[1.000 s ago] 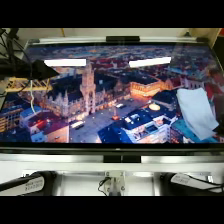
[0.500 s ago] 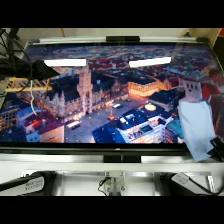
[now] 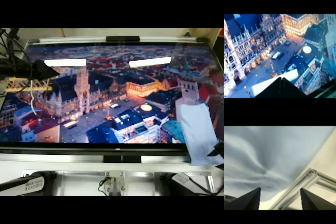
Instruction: Fold the shirts.
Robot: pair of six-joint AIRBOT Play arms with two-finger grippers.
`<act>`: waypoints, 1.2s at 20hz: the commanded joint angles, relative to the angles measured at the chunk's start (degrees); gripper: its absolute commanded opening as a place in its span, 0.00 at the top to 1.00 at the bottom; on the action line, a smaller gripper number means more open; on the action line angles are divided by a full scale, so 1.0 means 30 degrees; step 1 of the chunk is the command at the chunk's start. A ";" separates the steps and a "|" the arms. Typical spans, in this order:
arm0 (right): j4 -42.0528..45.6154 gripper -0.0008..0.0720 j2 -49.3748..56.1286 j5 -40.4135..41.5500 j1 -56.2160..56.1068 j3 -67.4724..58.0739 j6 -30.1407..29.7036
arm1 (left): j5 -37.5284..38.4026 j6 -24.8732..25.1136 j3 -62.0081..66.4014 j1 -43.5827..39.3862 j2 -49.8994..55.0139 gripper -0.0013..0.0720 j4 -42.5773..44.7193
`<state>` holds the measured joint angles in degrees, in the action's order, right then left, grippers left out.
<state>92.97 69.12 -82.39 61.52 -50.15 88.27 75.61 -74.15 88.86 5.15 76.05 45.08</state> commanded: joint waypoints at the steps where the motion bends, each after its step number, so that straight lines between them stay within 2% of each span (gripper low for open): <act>1: 0.1195 0.15 -0.0022 -0.2922 0.0051 -0.3045 0.0554 | -0.0036 0.0000 -0.0007 -0.0015 0.0022 0.93 0.0029; 3: -0.1348 0.15 -0.0022 -0.2353 -0.0525 -0.6324 0.0437 | -0.0044 -0.0051 0.0007 -0.0211 0.0022 0.93 0.1144; 4: -0.2914 0.15 -0.0029 -0.1348 -0.1545 -0.8094 0.0117 | -0.0036 -0.0721 0.0051 -0.0546 0.0029 0.93 0.2601; 6: -0.4554 0.15 -0.0066 0.1515 -0.5071 -1.0870 -0.0240 | 0.0051 -0.2878 0.0423 -0.2076 0.0168 0.93 0.8240; 8: -0.4022 0.15 -0.0036 0.3818 -0.9901 -1.2058 0.0015 | 0.0882 -0.6186 0.0729 -0.4605 0.0466 0.93 1.5795; 9: -0.3249 0.15 0.0080 0.4328 -1.2655 -1.2065 0.1093 | 0.1814 -0.6907 0.0736 -0.5945 0.0780 0.93 1.8914; 10: -0.2448 0.15 0.0576 0.4029 -1.5067 -1.2065 0.2579 | 0.2426 -0.6696 0.0729 -0.6929 0.1188 0.82 2.0159; 11: -0.2601 0.15 0.1275 0.3264 -1.6626 -1.2065 0.3133 | 0.2688 -0.6484 0.0714 -0.7461 0.1581 0.34 2.0014; 12: -0.3555 0.15 0.2113 0.2244 -1.7697 -1.2065 0.3133 | 0.2943 -0.6870 0.0714 -0.7781 0.1960 0.02 1.9526; 15: -0.5282 0.15 0.4065 0.0036 -1.9620 -1.2065 0.2368 | 0.2237 -0.7191 -0.0466 -0.7752 0.1923 0.00 1.5868; 19: -0.3555 0.15 0.3963 0.0124 -2.0924 -1.2072 0.2186 | 0.1596 -0.7402 -0.1916 -0.7759 0.1129 0.00 1.5803; 24: -0.3752 0.15 0.3949 0.0160 -2.0903 -1.2072 0.2193 | 0.1078 -0.7380 -0.1909 -0.7788 0.1100 0.00 1.5810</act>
<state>81.58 80.79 -81.58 -0.34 -86.30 94.96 79.88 -96.05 83.57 -18.06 79.55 92.75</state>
